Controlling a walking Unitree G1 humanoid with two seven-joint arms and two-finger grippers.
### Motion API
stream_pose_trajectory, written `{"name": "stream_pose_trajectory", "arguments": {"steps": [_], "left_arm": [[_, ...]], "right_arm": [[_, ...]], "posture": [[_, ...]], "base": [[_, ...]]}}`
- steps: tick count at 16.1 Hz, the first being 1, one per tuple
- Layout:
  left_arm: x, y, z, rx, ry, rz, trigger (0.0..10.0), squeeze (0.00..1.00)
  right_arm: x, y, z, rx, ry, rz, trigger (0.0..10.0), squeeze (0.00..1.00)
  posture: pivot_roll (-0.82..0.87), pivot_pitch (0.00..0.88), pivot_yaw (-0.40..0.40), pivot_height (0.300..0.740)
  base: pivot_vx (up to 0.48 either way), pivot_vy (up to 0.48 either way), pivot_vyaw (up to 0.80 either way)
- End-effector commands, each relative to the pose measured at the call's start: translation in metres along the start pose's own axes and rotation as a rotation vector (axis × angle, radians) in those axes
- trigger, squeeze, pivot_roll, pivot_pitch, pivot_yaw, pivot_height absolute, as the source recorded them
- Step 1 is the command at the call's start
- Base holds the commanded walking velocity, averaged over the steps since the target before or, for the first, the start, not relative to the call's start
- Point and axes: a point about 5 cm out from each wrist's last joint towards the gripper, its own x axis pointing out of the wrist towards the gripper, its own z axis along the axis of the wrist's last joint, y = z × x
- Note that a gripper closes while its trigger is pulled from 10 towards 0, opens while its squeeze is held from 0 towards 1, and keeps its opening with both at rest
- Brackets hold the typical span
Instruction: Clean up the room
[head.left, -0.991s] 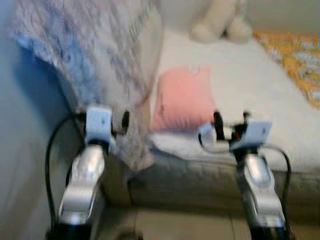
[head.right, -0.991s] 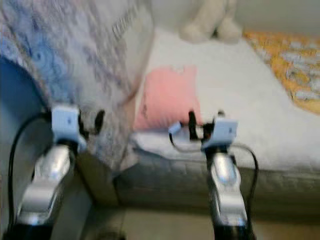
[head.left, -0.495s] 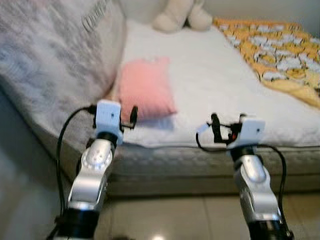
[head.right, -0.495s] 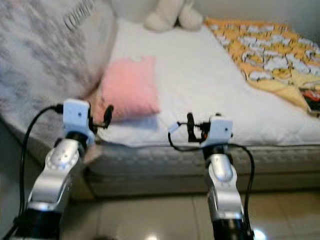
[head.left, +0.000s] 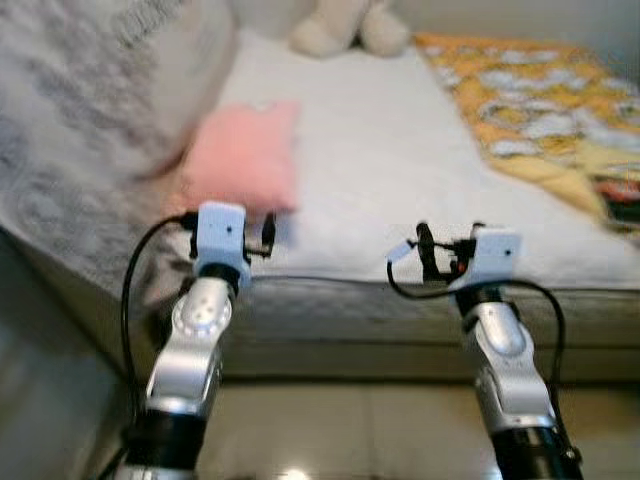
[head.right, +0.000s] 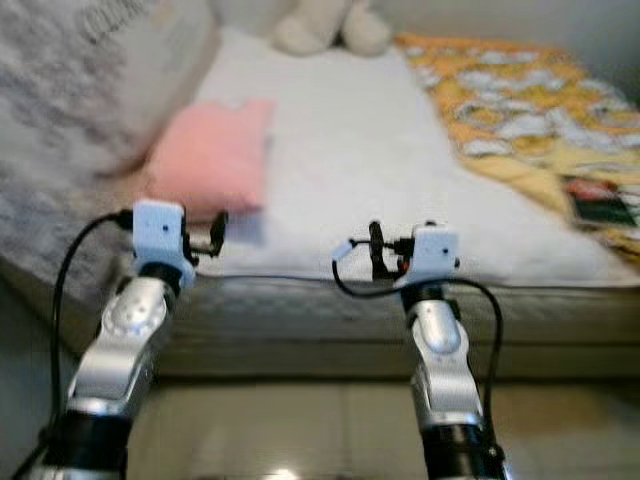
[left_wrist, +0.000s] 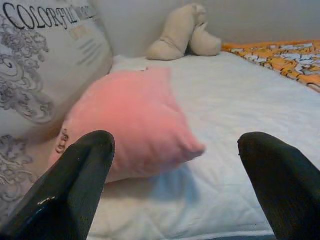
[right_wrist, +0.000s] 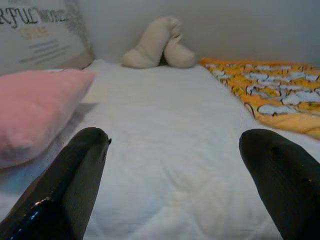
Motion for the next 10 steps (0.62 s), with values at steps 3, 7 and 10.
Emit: {"name": "stream_pose_trajectory", "arguments": {"steps": [3, 7, 10], "left_arm": [[0.0031, 0.0031, -0.0001, 0.010, 0.000, 0.007, 10.0, 0.00], [0.0066, 0.0009, 0.0009, 0.017, -0.009, 0.004, 10.0, 0.00], [0.0107, 0.0023, -0.0020, -0.027, 0.010, -0.018, 10.0, 0.00]], "right_arm": [[0.0045, 0.0065, 0.0028, -0.001, -0.015, 0.029, 10.0, 0.00], [0.0048, 0.0059, 0.0024, -0.005, -0.018, 0.025, 10.0, 0.00], [0.0055, 0.0084, 0.0014, -0.005, -0.017, 0.029, 10.0, 0.00]], "posture": [[0.00, 0.000, -0.005, 0.740], [-0.01, 0.000, -0.001, 0.740], [-0.01, 0.000, 0.002, 0.740]], "base": [[0.000, -0.429, 0.00], [0.187, -0.409, 0.00], [0.000, 0.000, 0.00]]}}
